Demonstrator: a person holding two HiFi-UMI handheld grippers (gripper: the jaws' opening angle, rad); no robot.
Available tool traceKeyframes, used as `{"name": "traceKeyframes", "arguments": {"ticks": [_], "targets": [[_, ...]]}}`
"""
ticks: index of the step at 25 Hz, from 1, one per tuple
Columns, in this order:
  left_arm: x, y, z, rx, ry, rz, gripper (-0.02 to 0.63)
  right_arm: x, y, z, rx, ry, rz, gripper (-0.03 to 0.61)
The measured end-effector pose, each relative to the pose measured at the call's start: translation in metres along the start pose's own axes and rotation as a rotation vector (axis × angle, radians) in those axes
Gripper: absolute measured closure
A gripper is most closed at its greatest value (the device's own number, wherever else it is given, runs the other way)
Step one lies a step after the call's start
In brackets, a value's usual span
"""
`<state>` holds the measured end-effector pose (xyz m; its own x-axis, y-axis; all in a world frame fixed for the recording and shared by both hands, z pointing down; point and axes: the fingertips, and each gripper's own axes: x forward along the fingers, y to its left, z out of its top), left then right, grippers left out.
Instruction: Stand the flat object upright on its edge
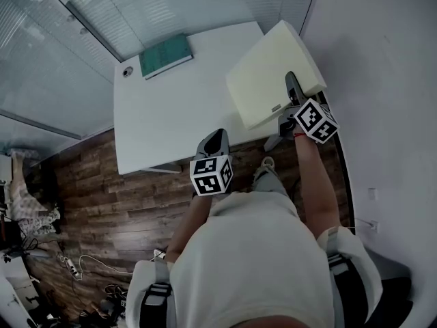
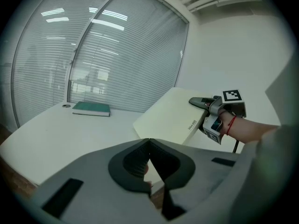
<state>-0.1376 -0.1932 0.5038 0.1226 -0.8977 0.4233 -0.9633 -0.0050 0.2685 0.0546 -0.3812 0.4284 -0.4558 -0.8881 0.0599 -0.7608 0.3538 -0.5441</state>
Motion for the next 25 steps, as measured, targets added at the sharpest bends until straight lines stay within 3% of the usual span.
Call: {"name": "traceKeyframes", "arguments": {"ticks": [10, 25], "targets": [[0.006, 0.007, 0.004, 0.0, 0.005, 0.007, 0.593, 0.041, 0.052, 0.01, -0.29, 0.012, 0.025, 0.315], [0.01, 0.022, 0.003, -0.031, 0.002, 0.046, 0.593, 0.08, 0.109, -0.015, -0.575, 0.009, 0.099, 0.314]]}}
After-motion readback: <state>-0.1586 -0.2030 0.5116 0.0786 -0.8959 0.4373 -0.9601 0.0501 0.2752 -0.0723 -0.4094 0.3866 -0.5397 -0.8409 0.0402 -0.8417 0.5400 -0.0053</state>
